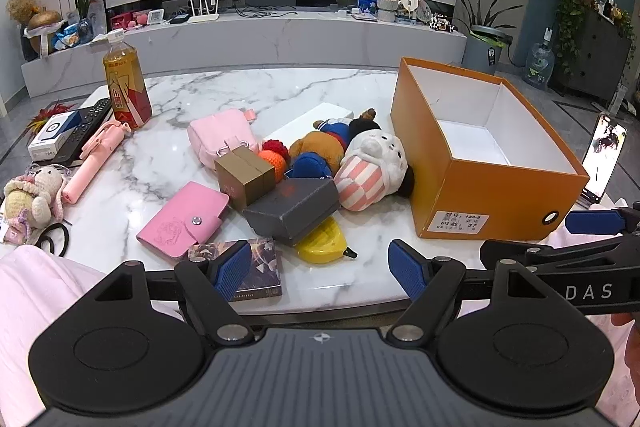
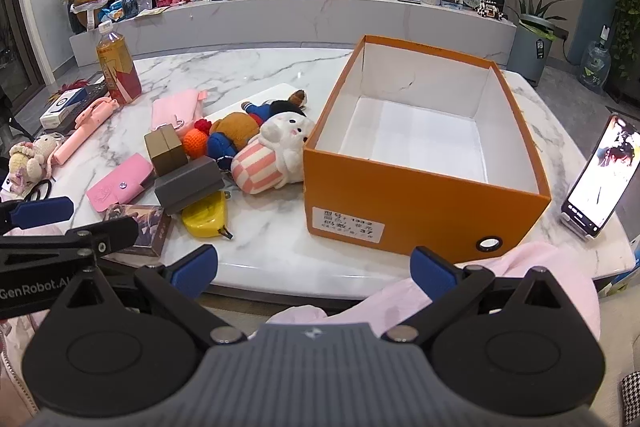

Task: Organize objects
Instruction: 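Move both tools toward the pink wallet and pink pouch on the table, then grasp the pink wallet with the left tool while the right tool grasps the pink pouch's ring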

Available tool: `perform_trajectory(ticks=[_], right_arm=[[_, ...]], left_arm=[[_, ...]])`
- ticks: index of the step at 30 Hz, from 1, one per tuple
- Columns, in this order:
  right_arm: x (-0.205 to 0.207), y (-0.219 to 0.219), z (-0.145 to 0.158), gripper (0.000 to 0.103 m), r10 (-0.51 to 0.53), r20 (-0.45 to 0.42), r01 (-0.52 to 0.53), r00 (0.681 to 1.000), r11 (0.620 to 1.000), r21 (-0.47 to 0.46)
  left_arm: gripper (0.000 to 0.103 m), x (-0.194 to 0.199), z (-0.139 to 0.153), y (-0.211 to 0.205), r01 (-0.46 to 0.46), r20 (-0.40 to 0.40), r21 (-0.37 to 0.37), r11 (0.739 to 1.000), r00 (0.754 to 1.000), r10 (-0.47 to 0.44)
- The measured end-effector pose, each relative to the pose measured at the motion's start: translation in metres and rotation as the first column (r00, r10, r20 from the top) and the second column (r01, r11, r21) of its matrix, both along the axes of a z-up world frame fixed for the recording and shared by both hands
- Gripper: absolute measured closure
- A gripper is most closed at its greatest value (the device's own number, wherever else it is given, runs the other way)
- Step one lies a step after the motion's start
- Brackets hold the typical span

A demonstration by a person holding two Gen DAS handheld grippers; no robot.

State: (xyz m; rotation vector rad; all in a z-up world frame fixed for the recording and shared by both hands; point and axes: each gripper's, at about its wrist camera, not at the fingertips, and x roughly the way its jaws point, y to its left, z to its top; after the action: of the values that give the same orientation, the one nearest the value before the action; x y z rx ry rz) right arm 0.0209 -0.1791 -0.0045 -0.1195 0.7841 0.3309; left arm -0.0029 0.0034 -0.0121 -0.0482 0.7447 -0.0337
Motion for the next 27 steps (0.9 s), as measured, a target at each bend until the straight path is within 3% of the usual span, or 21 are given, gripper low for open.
perform_trajectory(ticks=[9, 17, 21, 24, 27], right_arm=[[0.009, 0.011, -0.006, 0.002, 0.042, -0.028, -0.041, 0.999, 0.998, 0.037], [0.027, 0.047, -0.01, 0.028, 0.154, -0.06, -0.152, 0.986, 0.987, 0.044], [0.039, 0.067, -0.012, 0.031, 0.208, -0.076, -0.205, 0.975, 0.978, 0.038], [0.05, 0.08, -0.015, 0.031, 0.22, -0.096, -0.217, 0.971, 0.975, 0.044], [0.062, 0.096, -0.021, 0.03, 0.239, -0.118, -0.235, 0.964, 0.971, 0.051]], left_arm=[[0.019, 0.006, -0.003, 0.015, 0.002, -0.024, -0.019, 1.0, 1.0, -0.003], [0.026, 0.019, -0.006, 0.039, 0.021, -0.048, 0.007, 1.0, 0.999, -0.021], [0.028, 0.032, -0.01, 0.058, 0.021, -0.085, -0.017, 1.0, 0.996, -0.022], [0.028, 0.042, -0.016, 0.064, 0.079, -0.11, 0.02, 0.997, 0.991, -0.076], [0.028, 0.051, -0.024, 0.064, 0.194, -0.141, 0.092, 0.977, 0.973, -0.181]])
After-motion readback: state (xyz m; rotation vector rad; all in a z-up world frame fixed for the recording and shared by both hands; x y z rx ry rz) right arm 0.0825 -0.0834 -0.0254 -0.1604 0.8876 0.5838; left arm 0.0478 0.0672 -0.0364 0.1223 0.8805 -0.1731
